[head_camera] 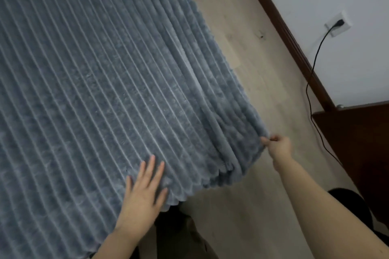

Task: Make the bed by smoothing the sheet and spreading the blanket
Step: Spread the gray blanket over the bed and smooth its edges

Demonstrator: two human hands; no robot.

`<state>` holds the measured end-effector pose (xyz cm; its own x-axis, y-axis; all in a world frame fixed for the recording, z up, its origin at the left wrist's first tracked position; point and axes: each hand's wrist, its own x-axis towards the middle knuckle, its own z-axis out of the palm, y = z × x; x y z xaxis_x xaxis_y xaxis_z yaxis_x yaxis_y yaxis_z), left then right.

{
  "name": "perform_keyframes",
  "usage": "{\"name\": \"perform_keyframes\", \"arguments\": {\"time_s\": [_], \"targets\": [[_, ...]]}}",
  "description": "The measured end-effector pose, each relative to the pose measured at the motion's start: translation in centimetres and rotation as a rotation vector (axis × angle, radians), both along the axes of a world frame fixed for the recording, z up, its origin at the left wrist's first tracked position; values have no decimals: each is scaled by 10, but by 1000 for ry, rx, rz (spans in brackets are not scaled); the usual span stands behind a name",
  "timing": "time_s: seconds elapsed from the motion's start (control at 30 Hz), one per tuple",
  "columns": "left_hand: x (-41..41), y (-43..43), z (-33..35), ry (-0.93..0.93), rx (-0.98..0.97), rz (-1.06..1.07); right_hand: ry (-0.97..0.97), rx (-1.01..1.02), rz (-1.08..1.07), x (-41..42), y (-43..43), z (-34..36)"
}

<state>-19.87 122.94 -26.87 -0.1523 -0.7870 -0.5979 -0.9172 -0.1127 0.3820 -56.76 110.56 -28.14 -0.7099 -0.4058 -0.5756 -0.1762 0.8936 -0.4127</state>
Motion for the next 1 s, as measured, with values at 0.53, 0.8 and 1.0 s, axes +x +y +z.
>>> {"name": "perform_keyframes", "arguments": {"time_s": [0.53, 0.8, 1.0], "targets": [[34, 27, -22, 272, 100, -113, 388, -146, 1562, 162, -92, 20], [173, 83, -23, -333, 181, 839, -86, 451, 2336, 287, 47, -1], [198, 172, -20, -229, 216, 428, -473, 241, 2821, 372, 120, 13]]}}
